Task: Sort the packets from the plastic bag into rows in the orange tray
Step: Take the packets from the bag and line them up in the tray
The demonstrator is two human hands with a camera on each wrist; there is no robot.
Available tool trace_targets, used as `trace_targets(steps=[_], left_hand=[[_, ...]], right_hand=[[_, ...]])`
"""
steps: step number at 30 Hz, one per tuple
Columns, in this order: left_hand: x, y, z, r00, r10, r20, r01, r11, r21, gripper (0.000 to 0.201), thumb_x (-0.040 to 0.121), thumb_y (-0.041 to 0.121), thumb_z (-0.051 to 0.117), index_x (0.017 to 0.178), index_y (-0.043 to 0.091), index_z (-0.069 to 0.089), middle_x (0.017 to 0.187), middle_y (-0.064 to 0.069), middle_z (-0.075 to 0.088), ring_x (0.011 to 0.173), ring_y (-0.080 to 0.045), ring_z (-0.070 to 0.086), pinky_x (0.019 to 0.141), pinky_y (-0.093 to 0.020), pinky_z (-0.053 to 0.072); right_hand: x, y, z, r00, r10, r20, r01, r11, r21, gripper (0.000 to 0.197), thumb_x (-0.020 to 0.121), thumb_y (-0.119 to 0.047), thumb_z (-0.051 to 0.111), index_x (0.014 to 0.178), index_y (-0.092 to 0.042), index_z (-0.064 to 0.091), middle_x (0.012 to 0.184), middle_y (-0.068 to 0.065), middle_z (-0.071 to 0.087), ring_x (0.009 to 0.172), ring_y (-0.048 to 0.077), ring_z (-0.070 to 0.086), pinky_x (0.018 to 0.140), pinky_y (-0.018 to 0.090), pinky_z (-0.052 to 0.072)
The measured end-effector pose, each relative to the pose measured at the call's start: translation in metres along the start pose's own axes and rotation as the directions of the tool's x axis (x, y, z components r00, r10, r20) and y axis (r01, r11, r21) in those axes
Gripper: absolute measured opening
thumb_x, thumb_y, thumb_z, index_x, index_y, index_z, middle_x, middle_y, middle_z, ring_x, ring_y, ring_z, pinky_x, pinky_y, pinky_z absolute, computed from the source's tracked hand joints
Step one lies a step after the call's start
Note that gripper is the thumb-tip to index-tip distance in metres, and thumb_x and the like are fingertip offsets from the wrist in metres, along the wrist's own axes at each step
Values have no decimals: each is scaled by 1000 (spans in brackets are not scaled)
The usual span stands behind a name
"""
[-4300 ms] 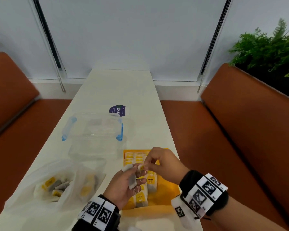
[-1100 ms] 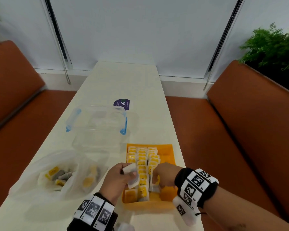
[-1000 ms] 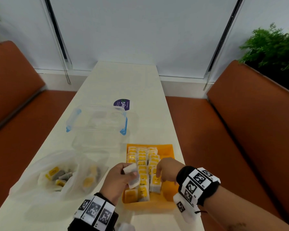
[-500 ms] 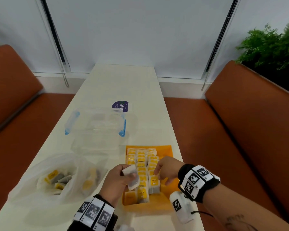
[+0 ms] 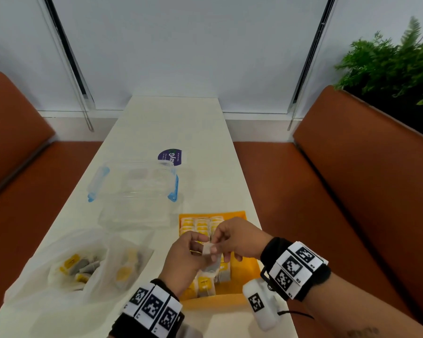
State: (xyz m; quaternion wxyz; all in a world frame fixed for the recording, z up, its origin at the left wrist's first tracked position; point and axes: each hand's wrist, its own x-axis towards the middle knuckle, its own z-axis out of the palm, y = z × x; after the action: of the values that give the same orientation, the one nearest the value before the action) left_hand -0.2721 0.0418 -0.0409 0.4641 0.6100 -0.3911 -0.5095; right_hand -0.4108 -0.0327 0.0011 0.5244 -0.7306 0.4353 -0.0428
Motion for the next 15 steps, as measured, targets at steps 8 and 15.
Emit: trace_targets(steps=[8, 15], left_hand=[[-4, 9, -1, 969, -243, 48, 248, 936, -252, 34, 95, 37, 44, 90, 6, 59, 62, -7, 65, 50, -16, 61, 45, -23, 49], [-1, 13, 0, 996, -1, -85, -13, 985, -171, 12, 82, -1, 64, 75, 9, 65, 67, -7, 61, 59, -16, 55, 51, -24, 47]], right_hand=[[-23, 10, -1, 899, -316, -304, 291, 949, -124, 33, 75, 3, 72, 61, -24, 60, 76, -10, 59, 70, 0, 59, 57, 8, 45], [-33, 36, 14, 851, -456, -259, 368, 871, -325, 15, 72, 3, 64, 78, -10, 72, 89, -15, 54, 83, -10, 52, 66, 8, 44]])
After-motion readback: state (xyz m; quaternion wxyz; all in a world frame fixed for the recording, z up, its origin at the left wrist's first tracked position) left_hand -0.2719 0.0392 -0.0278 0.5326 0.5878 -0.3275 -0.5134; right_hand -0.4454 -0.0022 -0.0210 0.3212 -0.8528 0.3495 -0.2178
